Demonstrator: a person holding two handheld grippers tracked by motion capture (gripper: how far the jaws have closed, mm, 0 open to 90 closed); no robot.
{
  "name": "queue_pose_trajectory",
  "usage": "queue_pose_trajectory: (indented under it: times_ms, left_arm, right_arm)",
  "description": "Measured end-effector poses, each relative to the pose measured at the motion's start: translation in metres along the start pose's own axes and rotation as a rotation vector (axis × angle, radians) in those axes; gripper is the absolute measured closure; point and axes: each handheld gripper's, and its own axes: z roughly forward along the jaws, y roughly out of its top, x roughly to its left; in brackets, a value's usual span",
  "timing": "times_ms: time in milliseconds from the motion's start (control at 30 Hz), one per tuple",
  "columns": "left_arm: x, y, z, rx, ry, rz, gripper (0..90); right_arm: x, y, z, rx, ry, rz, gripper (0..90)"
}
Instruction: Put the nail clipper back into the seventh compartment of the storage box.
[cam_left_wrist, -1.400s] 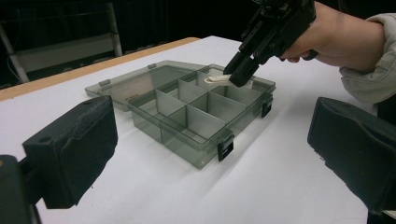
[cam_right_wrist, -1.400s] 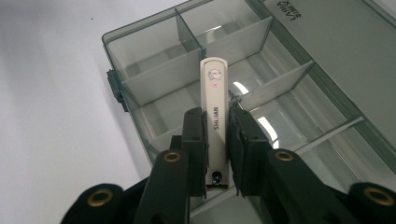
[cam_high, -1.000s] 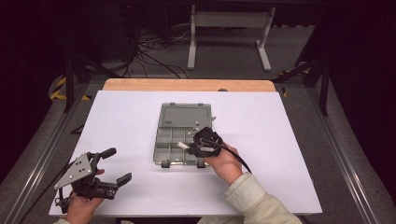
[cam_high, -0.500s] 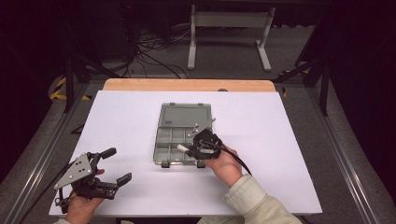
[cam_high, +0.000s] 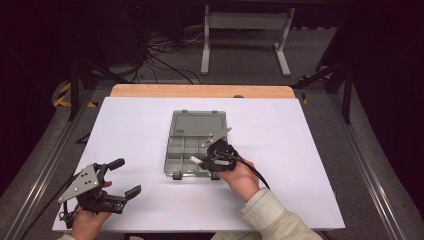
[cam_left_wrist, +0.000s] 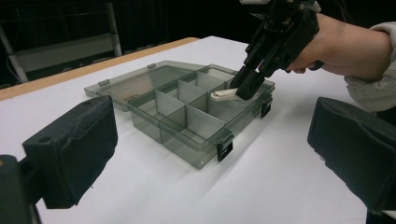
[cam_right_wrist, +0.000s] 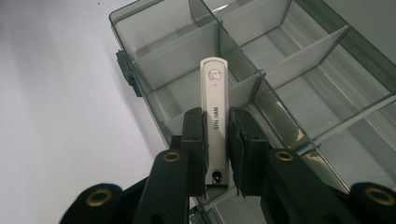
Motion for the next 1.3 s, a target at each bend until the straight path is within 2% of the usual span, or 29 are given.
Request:
queue_pose_trajectory:
  times_ms: [200,300,500,600,667,700,767,900,1000,1033,1067,1100,1133,1200,1233,1300]
  left_arm:
    - [0.0,0.0,0.0,0.001,0.0,0.001,2.6]
    - [0.0,0.0,0.0,0.0,-0.001,-0.001,2.5]
    - [0.0,0.0,0.0,0.006,-0.003,0.002,1.9]
    - [0.003,0.001,0.0,0.002,0.007,-0.014,0.1]
    - [0.003,0.002,0.0,-0.003,0.011,-0.025,0.2]
    - [0.005,0.006,0.0,0.026,-0.003,-0.037,0.2]
    - [0.006,0.011,0.002,0.041,0.021,-0.03,0.1]
    - [0.01,0.02,0.006,0.05,0.017,-0.055,0.2]
    - [0.012,0.026,0.01,0.061,0.022,-0.049,2.1]
    - [0.014,0.028,0.012,0.066,0.027,-0.052,2.1]
    - [0.017,0.031,0.013,0.065,0.019,-0.059,3.4]
    - [0.018,0.033,0.013,0.064,0.012,-0.073,7.7]
    - [0.021,0.036,0.014,0.065,0.013,-0.07,7.7]
    - [0.025,0.04,0.016,0.065,0.002,-0.063,14.9]
    - [0.027,0.042,0.018,0.065,0.01,-0.057,20.0]
    - [0.031,0.045,0.021,0.064,0.003,-0.073,26.3]
  right_arm:
    - [-0.002,-0.001,0.0,0.004,0.01,0.014,76.7]
    - [-0.003,0.0,-0.002,-0.019,0.006,0.027,61.7]
    - [-0.004,0.002,-0.011,-0.058,-0.002,0.026,59.5]
    - [-0.004,0.003,-0.017,-0.082,-0.022,0.031,45.8]
    - [-0.005,0.004,-0.019,-0.09,-0.027,0.027,44.6]
    - [-0.004,0.004,-0.021,-0.096,-0.028,0.026,43.2]
    - [-0.004,0.006,-0.026,-0.111,-0.046,0.012,39.1]
    - [-0.003,0.008,-0.036,-0.129,-0.061,0.005,36.4]
    - [-0.004,0.009,-0.044,-0.139,-0.075,0.0,36.4]
    - [-0.005,0.009,-0.046,-0.142,-0.079,-0.001,38.8]
    - [-0.005,0.009,-0.049,-0.144,-0.082,-0.006,45.9]
    - [-0.006,0.009,-0.055,-0.153,-0.095,-0.028,58.2]
    - [-0.006,0.009,-0.055,-0.153,-0.095,-0.028,58.2]
    - [-0.007,0.009,-0.06,-0.157,-0.097,-0.039,68.3]
    - [-0.007,0.008,-0.064,-0.159,-0.103,-0.041,74.3]
    - [-0.008,0.008,-0.068,-0.16,-0.09,-0.045,86.9]
